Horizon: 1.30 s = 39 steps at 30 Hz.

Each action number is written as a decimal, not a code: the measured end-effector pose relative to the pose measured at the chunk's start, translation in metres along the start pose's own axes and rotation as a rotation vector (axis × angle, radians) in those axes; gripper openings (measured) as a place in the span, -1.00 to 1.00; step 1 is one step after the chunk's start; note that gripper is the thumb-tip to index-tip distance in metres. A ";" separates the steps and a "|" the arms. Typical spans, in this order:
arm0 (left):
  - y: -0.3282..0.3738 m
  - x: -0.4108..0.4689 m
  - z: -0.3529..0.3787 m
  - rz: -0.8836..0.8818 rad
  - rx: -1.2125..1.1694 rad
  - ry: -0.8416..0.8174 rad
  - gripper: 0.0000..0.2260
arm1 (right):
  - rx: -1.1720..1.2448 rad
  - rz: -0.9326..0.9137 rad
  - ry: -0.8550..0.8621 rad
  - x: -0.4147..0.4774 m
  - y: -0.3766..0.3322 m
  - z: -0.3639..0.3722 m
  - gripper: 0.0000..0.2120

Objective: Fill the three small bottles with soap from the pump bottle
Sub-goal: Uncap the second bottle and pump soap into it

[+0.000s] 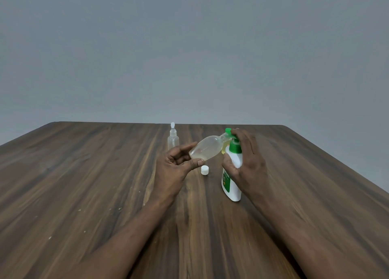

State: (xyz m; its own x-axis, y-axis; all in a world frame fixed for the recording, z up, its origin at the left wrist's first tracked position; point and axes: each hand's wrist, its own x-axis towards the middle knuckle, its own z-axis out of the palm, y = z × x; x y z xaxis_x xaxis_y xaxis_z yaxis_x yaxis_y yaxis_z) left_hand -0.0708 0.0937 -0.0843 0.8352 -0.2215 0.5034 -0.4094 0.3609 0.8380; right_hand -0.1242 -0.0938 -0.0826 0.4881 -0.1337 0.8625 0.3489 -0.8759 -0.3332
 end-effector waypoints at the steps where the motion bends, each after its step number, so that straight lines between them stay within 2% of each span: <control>1: 0.000 0.000 0.000 -0.002 0.003 -0.002 -0.60 | 0.001 -0.004 0.005 0.000 0.000 0.001 -0.46; 10: -0.001 -0.001 0.000 -0.002 -0.003 -0.009 -0.59 | -0.019 0.013 0.008 -0.002 0.001 0.003 -0.35; 20: -0.003 -0.001 -0.001 -0.006 -0.008 -0.011 -0.59 | 0.064 0.071 0.009 -0.004 -0.001 0.003 -0.45; 27: -0.005 0.000 0.000 -0.017 -0.005 -0.001 -0.59 | 0.020 0.065 0.003 -0.004 0.001 0.007 -0.32; 39: -0.003 -0.002 0.000 -0.022 0.014 0.000 -0.60 | 0.007 0.063 0.010 -0.005 0.000 0.006 -0.41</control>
State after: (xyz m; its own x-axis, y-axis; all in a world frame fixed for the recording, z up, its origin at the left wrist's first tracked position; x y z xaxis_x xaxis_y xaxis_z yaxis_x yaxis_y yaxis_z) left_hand -0.0711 0.0929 -0.0880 0.8437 -0.2295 0.4853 -0.3962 0.3437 0.8514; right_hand -0.1212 -0.0904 -0.0889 0.5015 -0.1931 0.8434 0.3230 -0.8625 -0.3896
